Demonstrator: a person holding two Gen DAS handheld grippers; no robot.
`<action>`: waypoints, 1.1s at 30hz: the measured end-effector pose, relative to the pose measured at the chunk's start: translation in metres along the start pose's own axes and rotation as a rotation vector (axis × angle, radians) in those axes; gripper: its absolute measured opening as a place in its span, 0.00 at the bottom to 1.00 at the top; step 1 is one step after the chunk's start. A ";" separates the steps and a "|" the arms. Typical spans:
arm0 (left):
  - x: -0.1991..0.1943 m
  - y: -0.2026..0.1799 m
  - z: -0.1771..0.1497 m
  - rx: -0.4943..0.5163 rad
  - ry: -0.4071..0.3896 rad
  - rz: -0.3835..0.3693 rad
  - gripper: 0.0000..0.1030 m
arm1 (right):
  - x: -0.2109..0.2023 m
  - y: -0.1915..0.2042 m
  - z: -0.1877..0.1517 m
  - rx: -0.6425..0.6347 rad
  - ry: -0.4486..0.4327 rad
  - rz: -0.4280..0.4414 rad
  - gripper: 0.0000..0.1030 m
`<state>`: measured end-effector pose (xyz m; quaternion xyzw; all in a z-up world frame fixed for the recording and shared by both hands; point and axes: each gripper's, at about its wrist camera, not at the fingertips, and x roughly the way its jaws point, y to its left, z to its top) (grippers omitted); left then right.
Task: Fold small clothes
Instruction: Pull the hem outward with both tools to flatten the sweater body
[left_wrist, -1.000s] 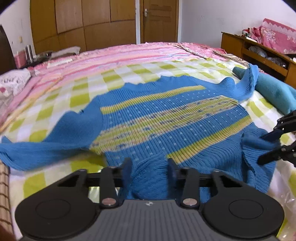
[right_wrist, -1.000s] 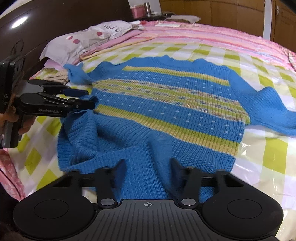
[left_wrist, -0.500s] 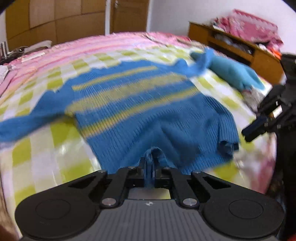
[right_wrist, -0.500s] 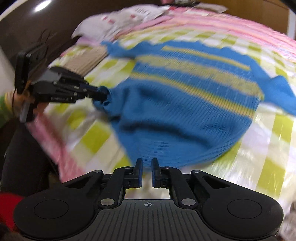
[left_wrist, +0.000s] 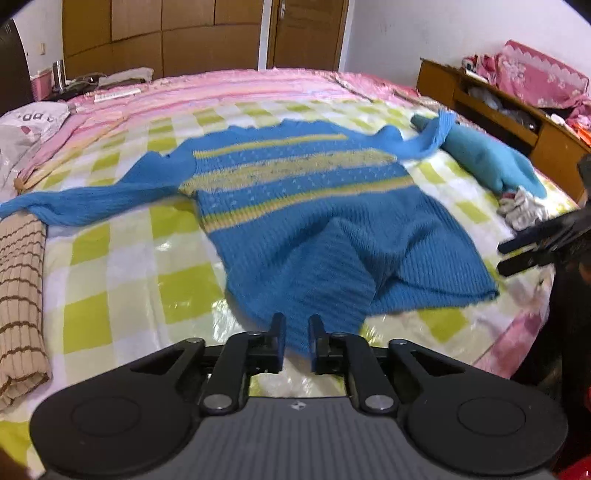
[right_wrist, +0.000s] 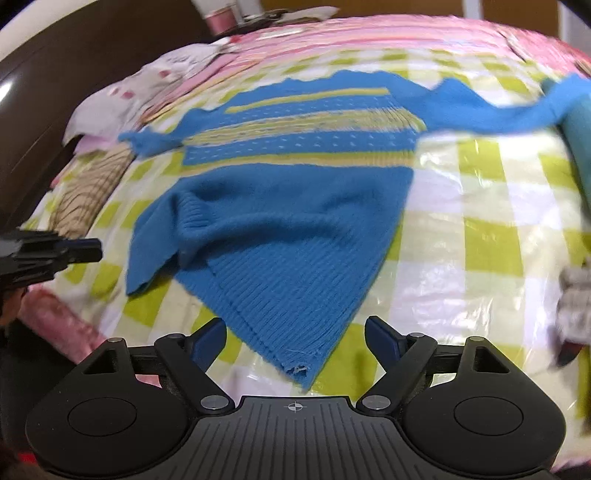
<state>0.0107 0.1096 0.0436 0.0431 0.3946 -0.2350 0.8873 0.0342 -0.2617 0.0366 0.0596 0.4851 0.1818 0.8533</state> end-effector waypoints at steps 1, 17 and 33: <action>0.002 -0.003 0.001 0.000 -0.006 0.000 0.26 | 0.003 -0.001 -0.001 0.030 -0.007 0.001 0.81; 0.020 -0.031 -0.001 -0.014 0.007 -0.030 0.32 | 0.004 -0.027 -0.019 0.235 -0.041 -0.072 0.08; 0.035 -0.047 -0.002 0.050 0.106 -0.007 0.41 | -0.044 -0.049 -0.020 0.216 -0.073 -0.176 0.26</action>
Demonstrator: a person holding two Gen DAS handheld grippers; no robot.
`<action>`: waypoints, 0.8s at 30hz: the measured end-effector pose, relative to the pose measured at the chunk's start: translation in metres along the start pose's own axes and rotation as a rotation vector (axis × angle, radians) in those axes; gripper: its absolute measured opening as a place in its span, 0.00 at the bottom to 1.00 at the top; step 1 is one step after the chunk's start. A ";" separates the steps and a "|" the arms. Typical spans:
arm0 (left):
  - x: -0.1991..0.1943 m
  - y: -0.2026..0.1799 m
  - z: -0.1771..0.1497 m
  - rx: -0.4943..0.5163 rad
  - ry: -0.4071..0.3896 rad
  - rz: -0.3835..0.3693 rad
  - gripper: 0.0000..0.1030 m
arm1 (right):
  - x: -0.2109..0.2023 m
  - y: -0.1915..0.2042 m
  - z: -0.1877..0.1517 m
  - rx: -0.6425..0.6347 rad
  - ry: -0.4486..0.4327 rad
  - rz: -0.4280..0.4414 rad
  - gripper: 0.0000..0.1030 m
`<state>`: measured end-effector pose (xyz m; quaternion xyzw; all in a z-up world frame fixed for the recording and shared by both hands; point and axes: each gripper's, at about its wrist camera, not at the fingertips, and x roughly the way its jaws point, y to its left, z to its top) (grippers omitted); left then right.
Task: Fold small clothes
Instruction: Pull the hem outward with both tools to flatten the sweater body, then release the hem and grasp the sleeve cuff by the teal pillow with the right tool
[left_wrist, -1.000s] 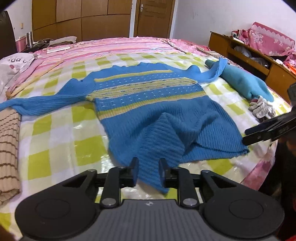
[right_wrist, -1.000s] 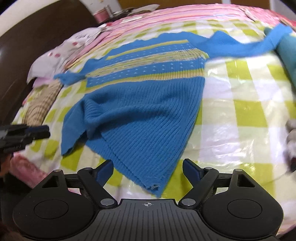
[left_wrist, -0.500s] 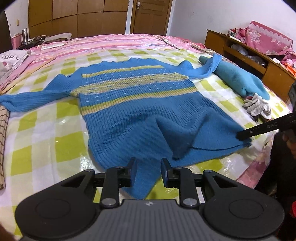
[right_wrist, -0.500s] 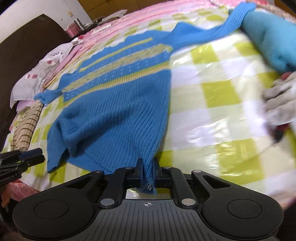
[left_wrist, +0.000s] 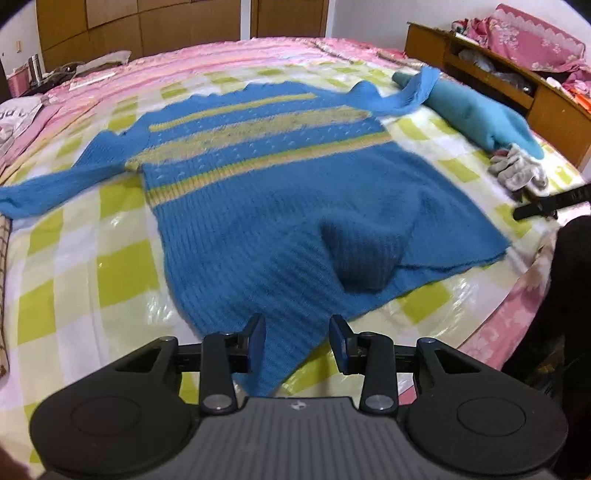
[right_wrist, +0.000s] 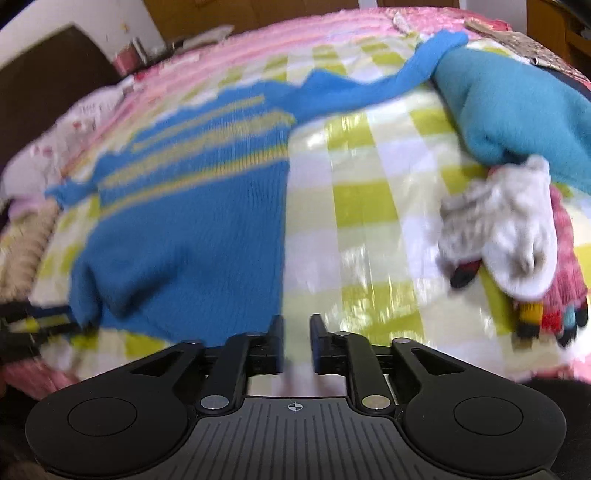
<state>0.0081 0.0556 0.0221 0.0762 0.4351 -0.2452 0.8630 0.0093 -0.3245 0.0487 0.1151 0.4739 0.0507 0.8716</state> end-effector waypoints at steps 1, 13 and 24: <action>-0.002 -0.002 0.003 0.002 -0.010 -0.001 0.41 | -0.004 -0.001 0.008 0.009 -0.030 0.017 0.41; 0.004 -0.022 0.037 -0.002 -0.075 -0.061 0.42 | -0.002 -0.029 0.025 0.080 -0.133 0.117 1.00; 0.024 -0.049 0.061 0.053 -0.080 -0.095 0.42 | 0.002 -0.036 0.068 -0.021 -0.171 -0.079 1.00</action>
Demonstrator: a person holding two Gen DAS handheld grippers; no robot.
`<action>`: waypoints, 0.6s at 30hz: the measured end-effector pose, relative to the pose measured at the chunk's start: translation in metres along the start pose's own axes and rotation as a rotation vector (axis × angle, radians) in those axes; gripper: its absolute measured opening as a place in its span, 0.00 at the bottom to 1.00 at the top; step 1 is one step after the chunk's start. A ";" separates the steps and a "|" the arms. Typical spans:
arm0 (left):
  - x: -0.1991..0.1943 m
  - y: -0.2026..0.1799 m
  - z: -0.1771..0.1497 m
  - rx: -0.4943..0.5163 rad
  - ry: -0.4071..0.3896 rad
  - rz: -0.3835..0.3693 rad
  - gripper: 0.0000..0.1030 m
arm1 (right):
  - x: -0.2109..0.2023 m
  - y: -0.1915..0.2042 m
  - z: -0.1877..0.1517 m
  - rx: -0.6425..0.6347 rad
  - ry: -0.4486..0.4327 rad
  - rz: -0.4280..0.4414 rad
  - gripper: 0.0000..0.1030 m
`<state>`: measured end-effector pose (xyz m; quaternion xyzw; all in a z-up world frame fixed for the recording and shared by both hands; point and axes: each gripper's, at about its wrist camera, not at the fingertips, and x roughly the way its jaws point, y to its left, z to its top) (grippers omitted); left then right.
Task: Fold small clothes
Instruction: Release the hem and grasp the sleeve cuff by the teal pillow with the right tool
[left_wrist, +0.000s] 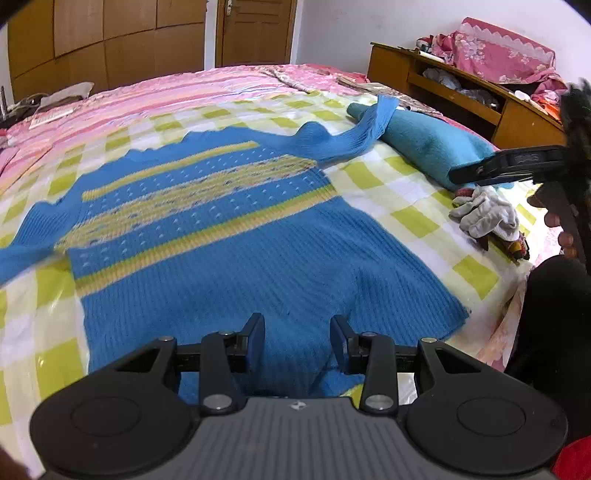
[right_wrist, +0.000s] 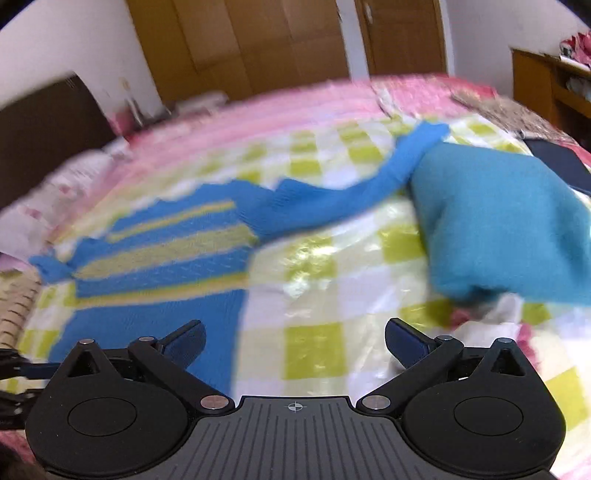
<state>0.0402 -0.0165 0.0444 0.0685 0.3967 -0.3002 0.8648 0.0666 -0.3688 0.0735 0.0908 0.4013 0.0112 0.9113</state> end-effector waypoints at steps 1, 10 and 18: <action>0.000 -0.002 0.002 0.001 -0.009 -0.010 0.42 | 0.014 -0.006 -0.002 0.030 0.077 -0.026 1.00; 0.026 -0.008 0.017 0.003 0.005 -0.056 0.42 | 0.022 -0.002 0.026 -0.039 -0.094 -0.088 1.00; 0.046 -0.002 0.031 -0.042 -0.036 -0.066 0.42 | 0.070 -0.048 0.125 0.131 -0.186 -0.172 1.00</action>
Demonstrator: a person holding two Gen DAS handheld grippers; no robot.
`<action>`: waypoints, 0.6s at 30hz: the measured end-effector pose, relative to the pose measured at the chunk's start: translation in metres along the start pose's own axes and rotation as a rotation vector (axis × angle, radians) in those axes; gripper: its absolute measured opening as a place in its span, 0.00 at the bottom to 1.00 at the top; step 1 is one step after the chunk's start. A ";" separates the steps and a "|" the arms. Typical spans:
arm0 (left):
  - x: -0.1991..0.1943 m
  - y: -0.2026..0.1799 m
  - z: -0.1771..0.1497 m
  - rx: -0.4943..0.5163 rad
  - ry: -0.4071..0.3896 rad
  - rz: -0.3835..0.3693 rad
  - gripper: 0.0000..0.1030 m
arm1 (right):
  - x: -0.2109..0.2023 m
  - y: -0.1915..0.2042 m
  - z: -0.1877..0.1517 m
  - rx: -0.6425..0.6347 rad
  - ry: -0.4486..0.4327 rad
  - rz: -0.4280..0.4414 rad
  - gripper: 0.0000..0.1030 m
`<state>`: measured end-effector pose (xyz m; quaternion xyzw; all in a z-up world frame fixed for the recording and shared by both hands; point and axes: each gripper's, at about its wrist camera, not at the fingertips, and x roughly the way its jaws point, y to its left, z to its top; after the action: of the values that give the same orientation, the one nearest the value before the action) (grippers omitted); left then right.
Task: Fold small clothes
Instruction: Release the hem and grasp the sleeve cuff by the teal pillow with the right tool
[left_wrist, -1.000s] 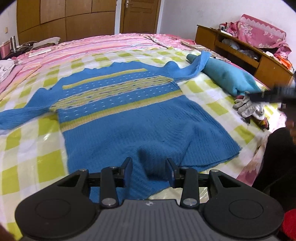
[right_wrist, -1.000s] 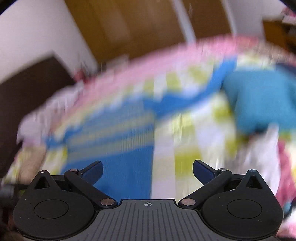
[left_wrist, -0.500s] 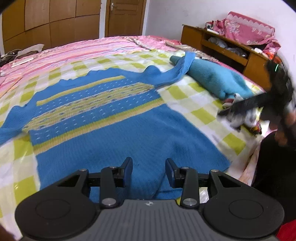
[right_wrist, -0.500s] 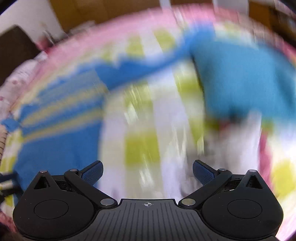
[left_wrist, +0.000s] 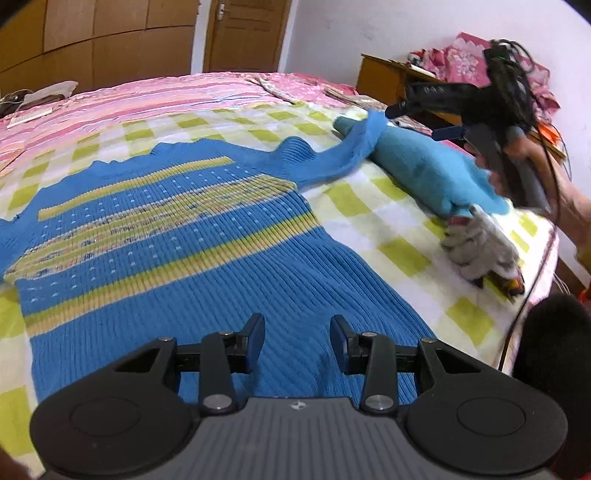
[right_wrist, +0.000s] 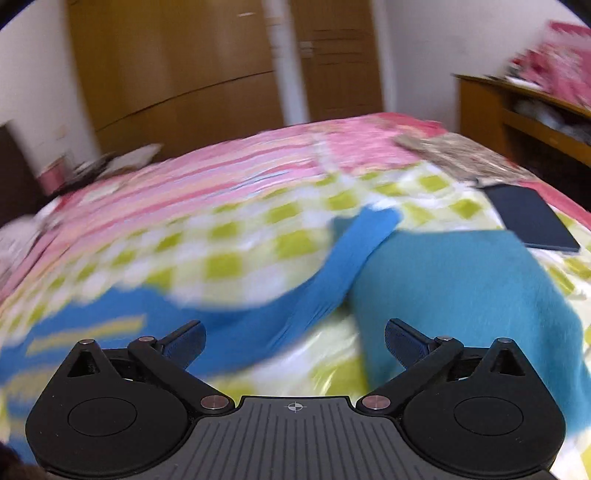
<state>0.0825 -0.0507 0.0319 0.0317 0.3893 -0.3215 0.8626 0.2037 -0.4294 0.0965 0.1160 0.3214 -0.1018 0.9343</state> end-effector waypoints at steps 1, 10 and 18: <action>0.004 0.001 0.003 -0.005 -0.008 0.003 0.42 | 0.013 -0.010 0.012 0.049 0.005 -0.023 1.00; 0.036 0.014 0.020 -0.044 -0.025 -0.023 0.43 | 0.093 -0.027 0.064 0.112 0.016 -0.154 0.99; 0.042 0.027 0.007 -0.098 -0.009 -0.053 0.44 | 0.132 -0.020 0.061 0.110 0.092 -0.241 0.97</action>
<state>0.1233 -0.0533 0.0020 -0.0222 0.4016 -0.3249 0.8559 0.3357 -0.4806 0.0575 0.1322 0.3694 -0.2252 0.8918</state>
